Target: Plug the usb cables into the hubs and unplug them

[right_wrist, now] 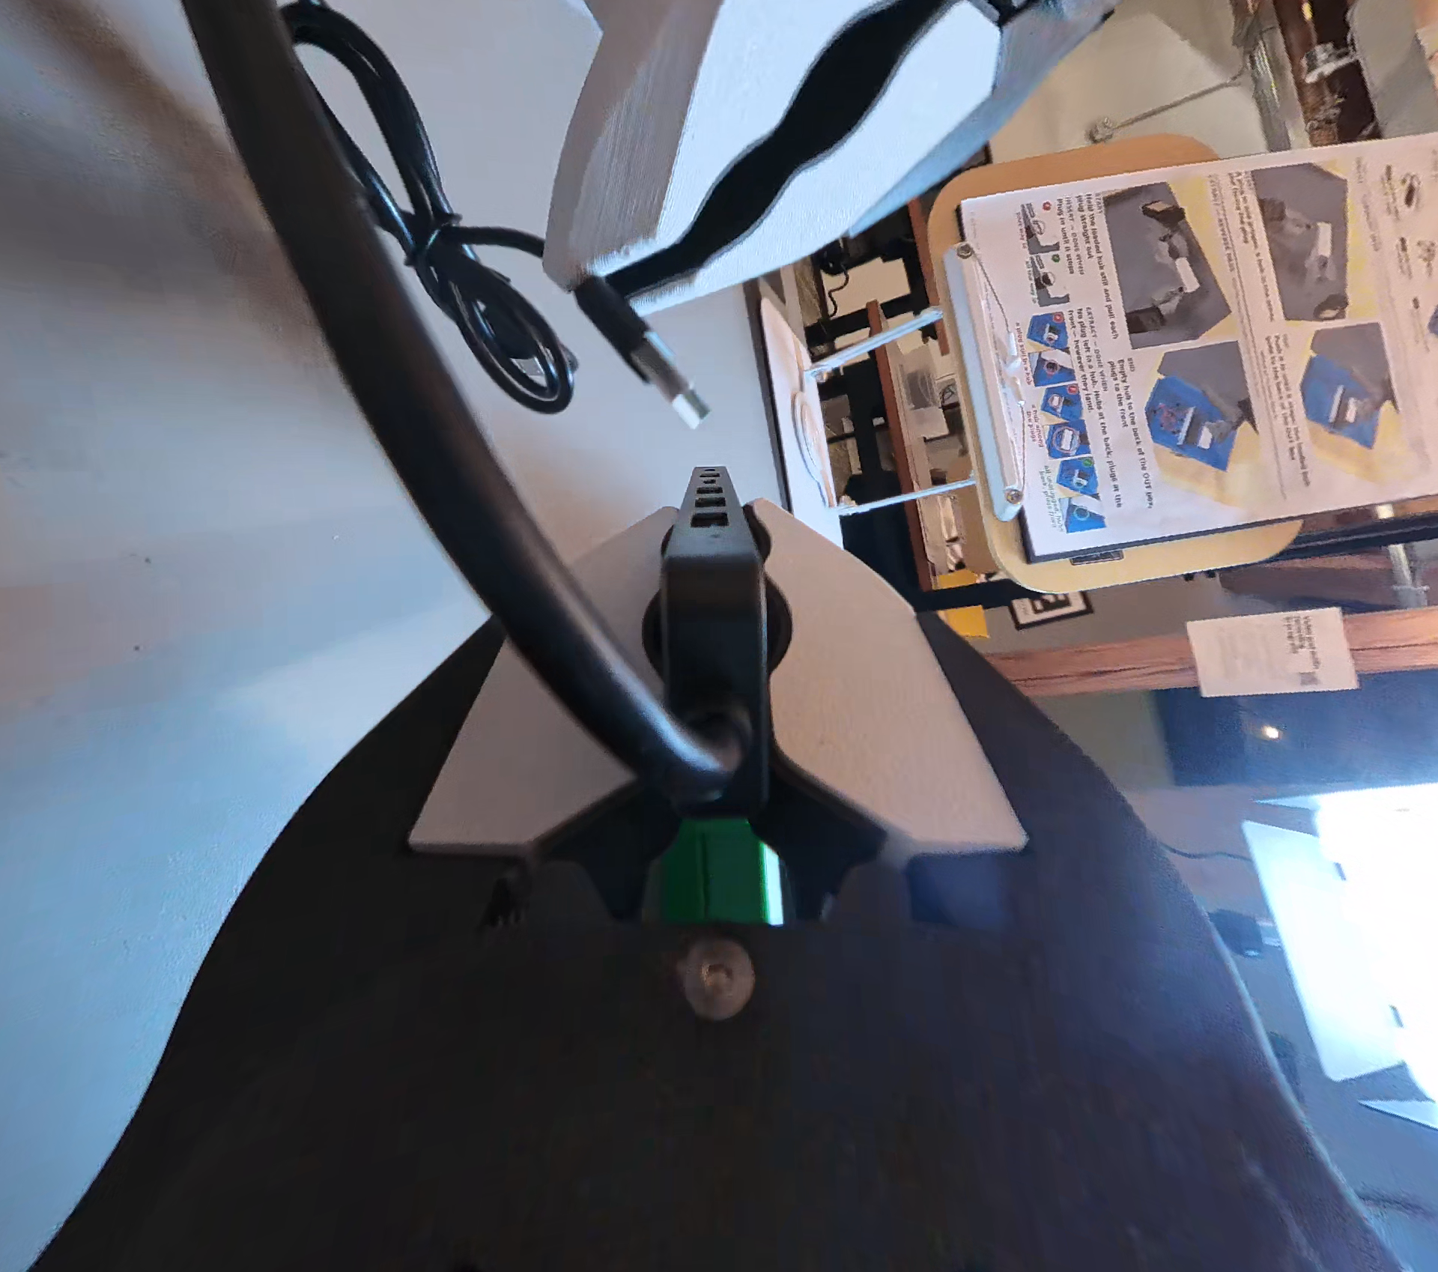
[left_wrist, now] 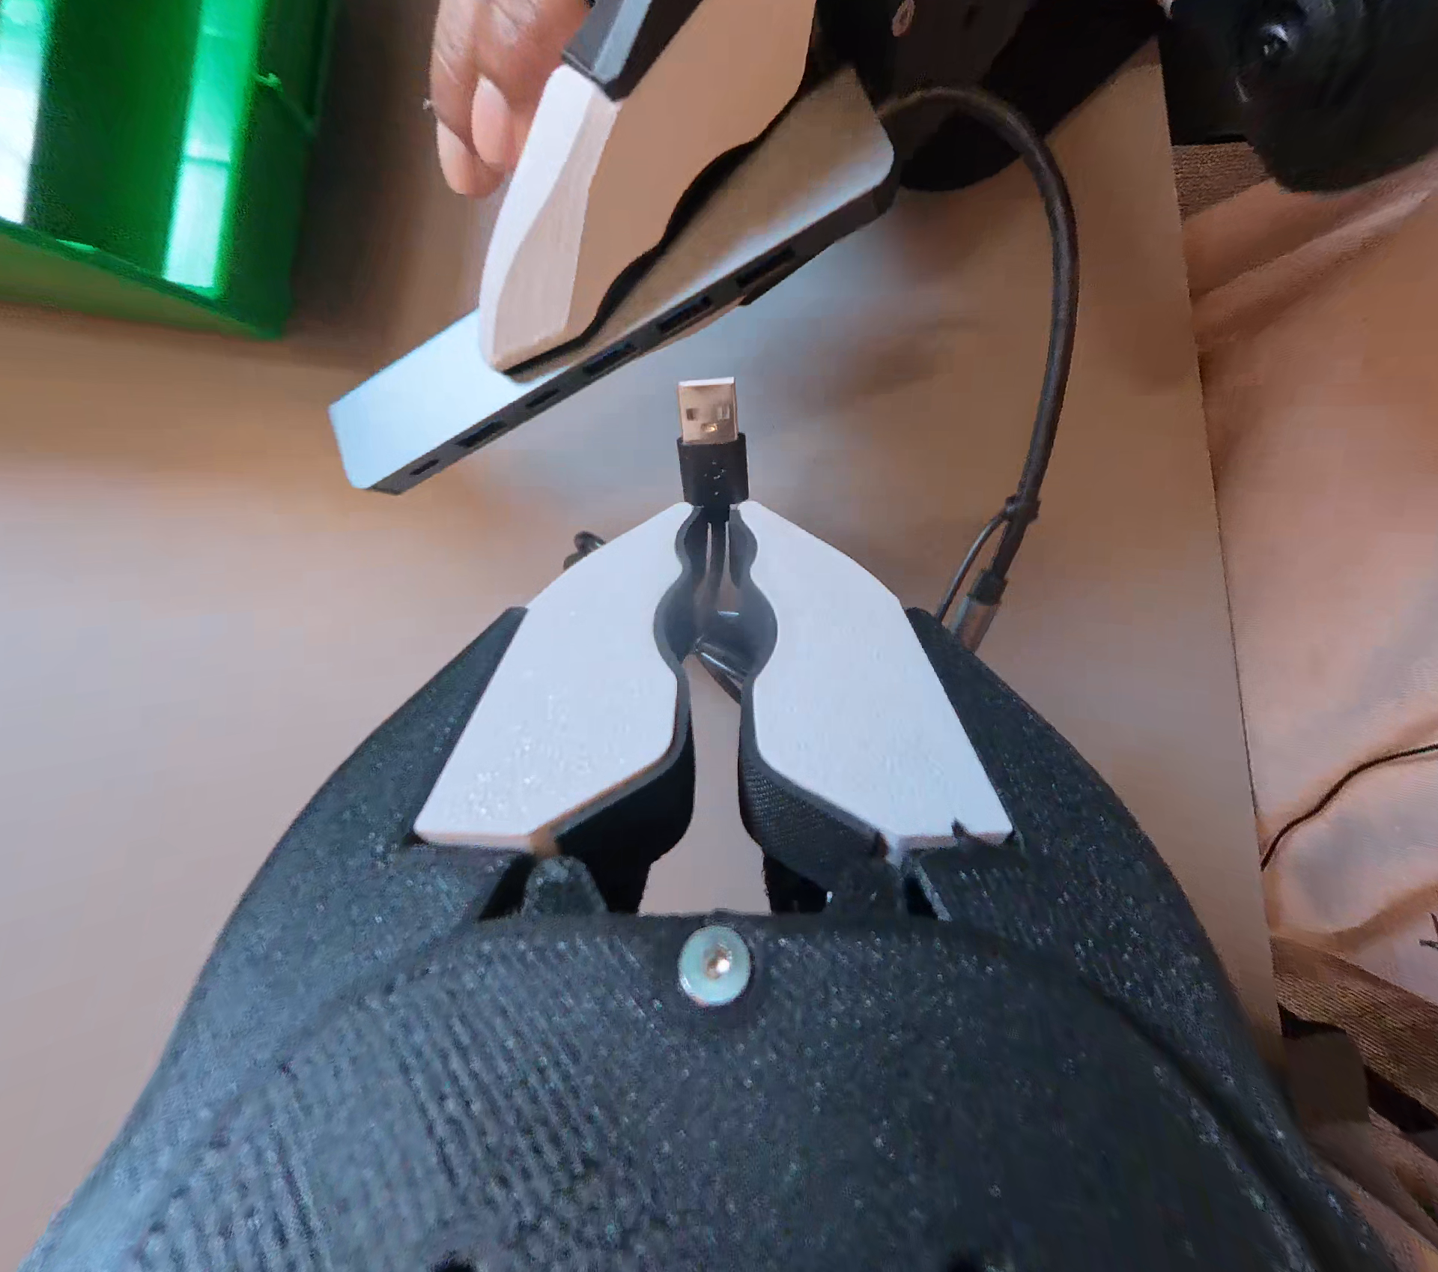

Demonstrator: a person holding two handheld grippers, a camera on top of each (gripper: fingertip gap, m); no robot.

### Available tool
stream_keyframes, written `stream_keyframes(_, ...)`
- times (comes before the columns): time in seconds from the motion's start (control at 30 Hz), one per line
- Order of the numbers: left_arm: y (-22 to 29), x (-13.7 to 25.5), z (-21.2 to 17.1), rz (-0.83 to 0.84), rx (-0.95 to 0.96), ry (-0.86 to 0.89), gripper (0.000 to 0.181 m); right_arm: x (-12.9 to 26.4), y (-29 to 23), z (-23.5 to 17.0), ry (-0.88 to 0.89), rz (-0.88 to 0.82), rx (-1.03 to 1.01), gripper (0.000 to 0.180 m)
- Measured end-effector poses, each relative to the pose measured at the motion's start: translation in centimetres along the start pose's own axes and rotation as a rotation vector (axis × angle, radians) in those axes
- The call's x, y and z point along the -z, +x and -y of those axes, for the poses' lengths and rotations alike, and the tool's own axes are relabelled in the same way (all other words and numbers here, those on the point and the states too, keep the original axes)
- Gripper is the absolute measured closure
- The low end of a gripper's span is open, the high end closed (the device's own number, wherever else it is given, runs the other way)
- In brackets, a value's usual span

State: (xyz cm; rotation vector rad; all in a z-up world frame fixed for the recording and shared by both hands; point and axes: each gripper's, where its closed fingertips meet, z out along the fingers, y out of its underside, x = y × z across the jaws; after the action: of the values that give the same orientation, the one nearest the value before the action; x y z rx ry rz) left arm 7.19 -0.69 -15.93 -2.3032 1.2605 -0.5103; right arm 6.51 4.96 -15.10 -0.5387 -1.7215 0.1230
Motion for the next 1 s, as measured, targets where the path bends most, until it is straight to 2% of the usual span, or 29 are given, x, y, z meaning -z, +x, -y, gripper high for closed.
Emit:
stream_keyframes(0.27,-0.3,-2.4,-1.0,-0.024,0.075,-0.042,0.175,-1.3,-1.8,-1.2,-0.144,0.008,0.253,0.167)
stream_keyframes(0.5,-0.8,-2.6,-1.5,-0.048,0.135,-0.035,0.175,-1.8,-2.8,-1.8,-0.179,0.034,0.311,0.167)
stream_keyframes(0.77,-0.5,-3.4,-2.6,-0.08,0.147,-0.107,0.175,-2.2,-4.4,-1.1,-0.168,0.076,0.378,0.168)
stream_keyframes(1.0,-0.7,-3.5,-2.1,-0.095,0.143,-0.043,0.176,-2.2,-4.6,-1.3,-0.193,0.067,0.388,0.169)
